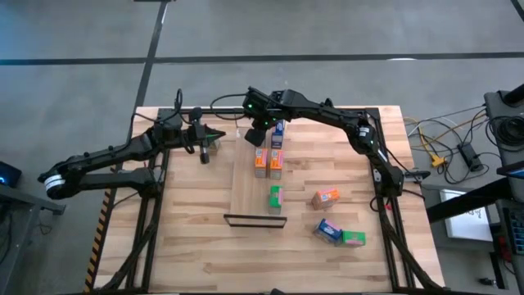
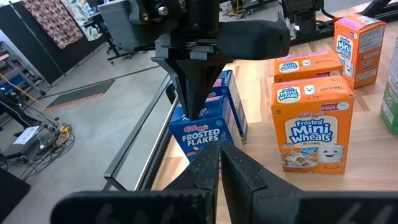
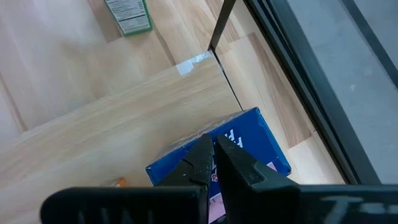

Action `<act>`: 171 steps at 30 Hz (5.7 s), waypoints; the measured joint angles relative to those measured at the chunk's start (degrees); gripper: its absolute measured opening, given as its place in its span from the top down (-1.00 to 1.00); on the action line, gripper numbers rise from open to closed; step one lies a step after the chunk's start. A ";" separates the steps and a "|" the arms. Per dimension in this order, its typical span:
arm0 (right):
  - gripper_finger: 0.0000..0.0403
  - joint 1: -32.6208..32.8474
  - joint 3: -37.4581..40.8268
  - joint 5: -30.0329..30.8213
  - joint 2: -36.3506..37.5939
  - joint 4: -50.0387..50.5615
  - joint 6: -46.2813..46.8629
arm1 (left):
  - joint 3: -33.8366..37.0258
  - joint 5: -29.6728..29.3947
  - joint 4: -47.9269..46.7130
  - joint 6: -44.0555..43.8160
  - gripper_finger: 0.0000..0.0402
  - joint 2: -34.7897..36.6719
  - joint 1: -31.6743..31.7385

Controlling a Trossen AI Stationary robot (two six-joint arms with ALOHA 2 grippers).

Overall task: Stack cereal on shelf
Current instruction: Put the top blue cereal box on the shelf aligned with the other blue cereal box, then put the orange cereal box on the shelf aligned with the other orange cereal boxes

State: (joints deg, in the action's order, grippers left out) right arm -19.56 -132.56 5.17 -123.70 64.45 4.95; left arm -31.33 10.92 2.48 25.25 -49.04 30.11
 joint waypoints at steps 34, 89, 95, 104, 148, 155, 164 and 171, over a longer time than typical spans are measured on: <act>0.94 0.18 -0.49 0.66 0.98 1.64 0.39 | -0.02 0.00 0.00 0.01 1.00 0.00 0.00; 0.94 19.30 29.18 -7.61 27.14 8.88 18.04 | -0.02 0.02 0.94 -0.23 1.00 0.02 -0.02; 0.94 21.01 41.54 -7.77 37.44 6.88 21.79 | -0.02 0.02 0.94 -0.23 1.00 0.02 -0.02; 0.79 23.06 52.10 -7.28 43.12 6.92 24.03 | -0.47 0.02 1.77 -0.22 1.00 0.02 -0.02; -0.36 31.65 62.80 -3.50 42.07 5.75 14.46 | -0.66 0.02 1.81 -0.01 1.00 -0.04 -0.02; -0.35 31.65 64.90 -3.53 42.07 3.16 14.35 | -0.66 0.00 1.79 -0.01 1.00 -0.04 -0.02; -0.15 31.65 64.96 -3.69 42.03 1.50 14.47 | -0.66 0.02 1.81 -0.01 1.00 -0.04 0.00; 0.04 31.65 63.21 -3.77 42.03 0.62 14.51 | -0.66 0.02 1.79 -0.01 1.00 -0.04 0.00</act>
State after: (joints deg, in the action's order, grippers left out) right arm 12.10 -69.35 1.40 -81.67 65.07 19.46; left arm -31.99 10.94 4.27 25.23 -49.08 30.11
